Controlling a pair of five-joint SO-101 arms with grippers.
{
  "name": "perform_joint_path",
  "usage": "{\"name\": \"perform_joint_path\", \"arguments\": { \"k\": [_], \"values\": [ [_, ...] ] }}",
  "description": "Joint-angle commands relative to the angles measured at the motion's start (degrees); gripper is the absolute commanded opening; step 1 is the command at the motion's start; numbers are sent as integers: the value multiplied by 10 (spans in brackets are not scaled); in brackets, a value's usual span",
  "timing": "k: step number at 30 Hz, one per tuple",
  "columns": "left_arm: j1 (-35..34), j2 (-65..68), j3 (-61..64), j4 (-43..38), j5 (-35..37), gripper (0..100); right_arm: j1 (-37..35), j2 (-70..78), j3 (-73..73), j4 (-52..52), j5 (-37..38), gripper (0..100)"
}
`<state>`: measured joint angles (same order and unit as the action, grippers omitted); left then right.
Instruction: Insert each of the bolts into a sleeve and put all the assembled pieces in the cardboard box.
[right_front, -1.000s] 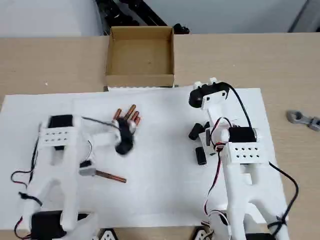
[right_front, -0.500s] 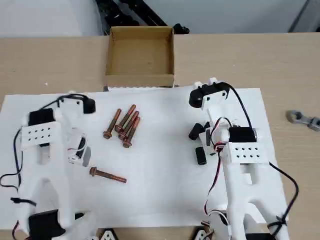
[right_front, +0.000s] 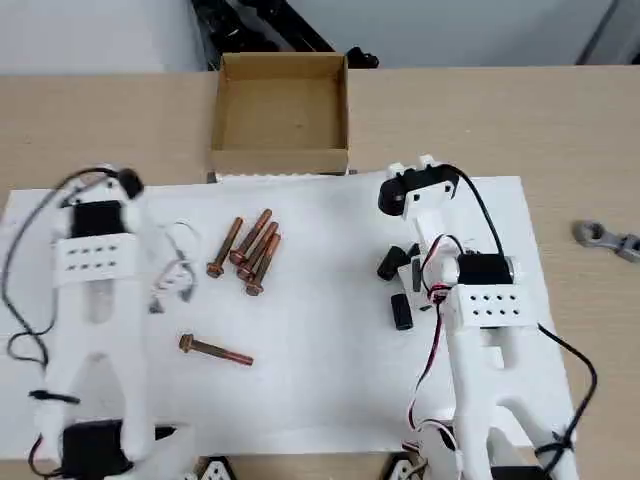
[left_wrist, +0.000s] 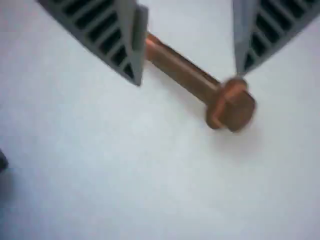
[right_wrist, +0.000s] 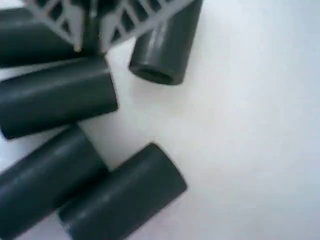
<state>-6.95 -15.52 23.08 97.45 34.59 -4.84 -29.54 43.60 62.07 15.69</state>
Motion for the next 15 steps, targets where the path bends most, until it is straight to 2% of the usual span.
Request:
{"name": "perform_joint_path", "arguments": {
  "k": [1, 5, 8, 15],
  "values": [
    [43, -7, 31, -18, 63, 119, 2, -27, -11, -2, -4, 29],
    [67, -6, 88, -48, 69, 122, 2, -27, -11, -2, -4, 29],
    [48, -7, 87, -47, 69, 130, 2, -27, -11, -2, -4, 29],
    [41, -6, 136, -49, 69, 286, 2, -27, -11, -3, -4, 29]
  ]
}}
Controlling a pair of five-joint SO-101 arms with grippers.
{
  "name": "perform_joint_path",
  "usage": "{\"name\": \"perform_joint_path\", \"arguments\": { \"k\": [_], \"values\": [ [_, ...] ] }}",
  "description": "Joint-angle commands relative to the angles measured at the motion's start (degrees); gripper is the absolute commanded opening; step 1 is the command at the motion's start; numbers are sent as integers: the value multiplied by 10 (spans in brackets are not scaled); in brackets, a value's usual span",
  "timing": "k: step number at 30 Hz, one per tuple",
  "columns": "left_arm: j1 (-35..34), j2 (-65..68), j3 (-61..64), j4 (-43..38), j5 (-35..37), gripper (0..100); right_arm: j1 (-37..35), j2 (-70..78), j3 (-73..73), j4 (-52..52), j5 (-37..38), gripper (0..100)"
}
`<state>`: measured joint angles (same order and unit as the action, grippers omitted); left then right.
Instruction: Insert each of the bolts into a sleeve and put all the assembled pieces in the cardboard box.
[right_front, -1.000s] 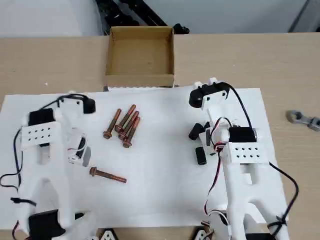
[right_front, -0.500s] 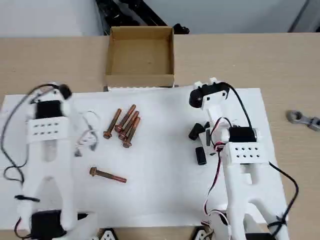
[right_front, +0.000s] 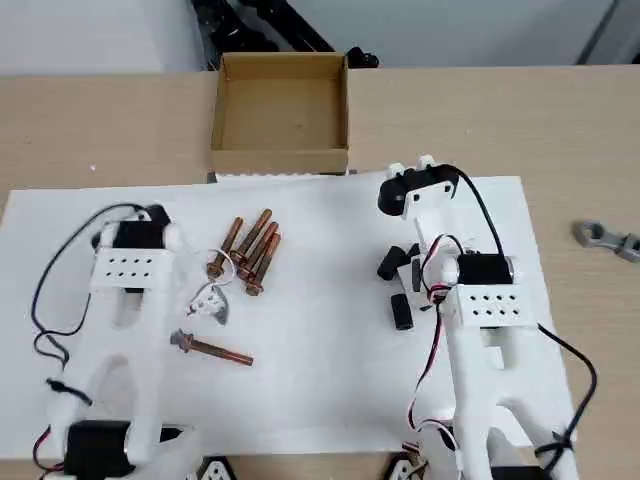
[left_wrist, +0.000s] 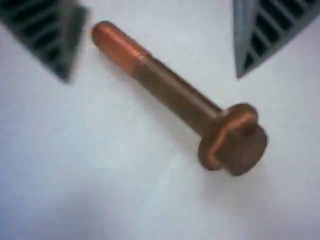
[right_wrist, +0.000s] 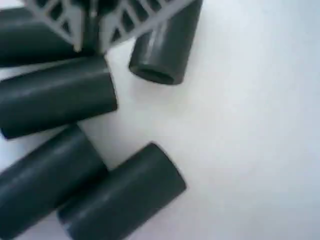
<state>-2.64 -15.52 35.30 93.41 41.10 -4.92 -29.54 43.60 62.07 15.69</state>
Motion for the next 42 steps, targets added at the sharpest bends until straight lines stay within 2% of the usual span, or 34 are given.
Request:
{"name": "perform_joint_path", "arguments": {
  "k": [1, 9, 17, 19, 22, 25, 31, 35, 42],
  "values": [
    [-3, -6, 21, -12, 4, 299, 3, -27, -11, -3, -4, 29],
    [0, -5, 41, -33, 4, 309, 3, -27, -11, -3, -4, 29],
    [0, -6, 170, -206, 4, 303, 3, -27, -11, -10, -4, 29],
    [0, -6, 193, -241, 3, 269, 3, -27, -11, -10, -4, 29],
    [-4, -7, 204, -265, 2, 157, 4, -27, -11, -9, -4, 29],
    [-4, -9, 202, -264, 2, 0, 3, -27, -11, -9, -6, 29],
    [-1, -11, 198, -231, -2, 6, 3, -27, -11, -5, -6, 29],
    [-6, -11, 169, -169, -79, 6, 3, -27, -11, -5, -6, 28],
    [13, -11, 151, -168, -82, 6, 4, -26, -11, -5, -6, 28]
  ]
}}
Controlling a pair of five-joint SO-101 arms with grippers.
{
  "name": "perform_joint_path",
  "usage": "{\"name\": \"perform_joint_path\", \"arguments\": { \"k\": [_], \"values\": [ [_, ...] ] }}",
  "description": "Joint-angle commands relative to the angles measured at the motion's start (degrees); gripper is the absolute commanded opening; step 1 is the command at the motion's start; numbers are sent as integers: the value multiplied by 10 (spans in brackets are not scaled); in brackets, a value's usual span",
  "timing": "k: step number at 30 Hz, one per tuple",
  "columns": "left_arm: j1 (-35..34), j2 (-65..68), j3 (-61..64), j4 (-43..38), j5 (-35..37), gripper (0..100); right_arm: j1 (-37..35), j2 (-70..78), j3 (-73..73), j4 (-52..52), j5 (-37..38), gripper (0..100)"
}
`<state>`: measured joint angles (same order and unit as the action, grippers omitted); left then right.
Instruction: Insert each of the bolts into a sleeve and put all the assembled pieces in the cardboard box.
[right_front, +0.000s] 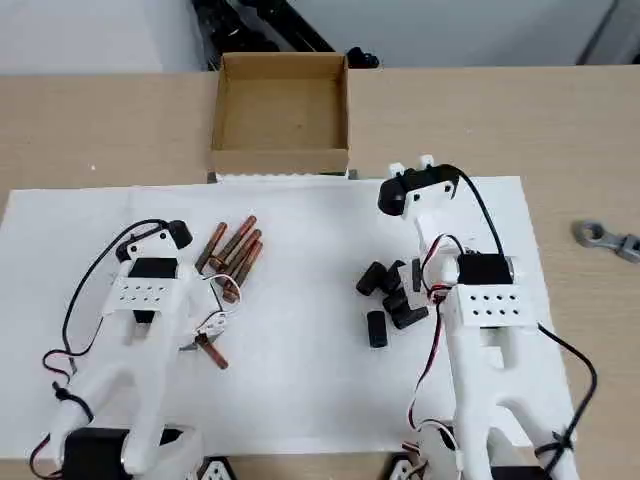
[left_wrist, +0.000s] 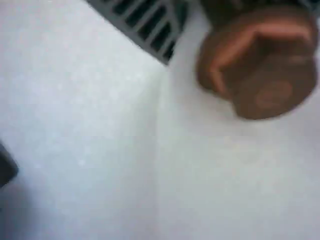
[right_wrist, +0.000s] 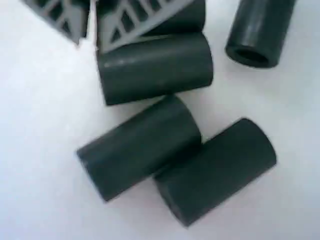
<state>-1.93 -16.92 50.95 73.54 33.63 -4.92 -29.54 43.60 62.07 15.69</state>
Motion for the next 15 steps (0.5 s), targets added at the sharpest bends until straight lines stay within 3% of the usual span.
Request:
{"name": "perform_joint_path", "arguments": {
  "k": [1, 9, 15],
  "values": [
    [12, 3, -15, 38, -6, 6, 4, -25, -11, -5, -6, 28],
    [53, 8, -65, 74, -9, 28, 3, -23, -11, -5, -7, 28],
    [54, 7, -69, 105, 17, 382, 7, -26, -11, -5, -4, 28]
  ]
}}
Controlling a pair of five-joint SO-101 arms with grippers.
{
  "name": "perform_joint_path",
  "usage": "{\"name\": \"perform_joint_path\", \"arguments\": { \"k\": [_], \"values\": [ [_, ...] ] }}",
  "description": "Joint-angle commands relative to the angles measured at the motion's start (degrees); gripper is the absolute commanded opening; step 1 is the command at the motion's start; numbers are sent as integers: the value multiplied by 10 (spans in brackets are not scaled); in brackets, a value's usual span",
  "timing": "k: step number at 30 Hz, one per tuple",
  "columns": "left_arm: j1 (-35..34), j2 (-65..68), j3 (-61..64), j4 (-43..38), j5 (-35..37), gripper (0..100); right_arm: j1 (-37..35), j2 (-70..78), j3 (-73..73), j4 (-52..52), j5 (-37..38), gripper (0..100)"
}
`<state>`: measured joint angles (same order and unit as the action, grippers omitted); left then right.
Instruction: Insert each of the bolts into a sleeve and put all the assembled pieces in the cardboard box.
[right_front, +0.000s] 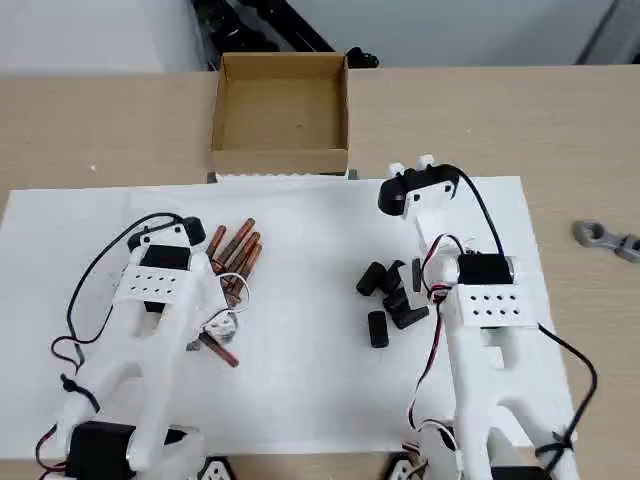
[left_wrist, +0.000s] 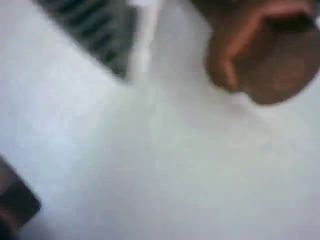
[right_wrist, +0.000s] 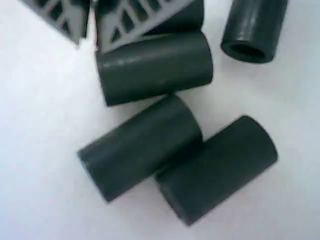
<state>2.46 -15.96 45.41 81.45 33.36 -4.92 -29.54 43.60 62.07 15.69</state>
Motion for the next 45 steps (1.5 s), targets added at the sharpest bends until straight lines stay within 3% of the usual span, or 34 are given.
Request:
{"name": "perform_joint_path", "arguments": {
  "k": [1, 7, 15, 22, 27, 34, 37, 45],
  "values": [
    [10, -3, -14, 30, 21, 405, 7, -26, -11, -5, -4, 28],
    [4, -7, -36, 46, 18, 408, 7, -26, -11, -5, -4, 28],
    [-58, -3, -161, 115, -59, 408, 7, -26, -11, -5, -4, 28],
    [-66, -1, -210, 165, -229, 407, 5, -25, -11, -5, -4, 28],
    [-63, 18, -212, 165, -227, 372, 5, -26, -11, -5, -5, 28],
    [-61, 196, -219, 79, -157, 342, 4, -26, -11, -5, -7, 28],
    [-64, 241, -261, 82, -141, 332, 6, -26, -10, -5, -7, 28],
    [-57, 163, -342, 129, -99, 332, 6, -26, -10, 3, -5, 28]
  ]
}}
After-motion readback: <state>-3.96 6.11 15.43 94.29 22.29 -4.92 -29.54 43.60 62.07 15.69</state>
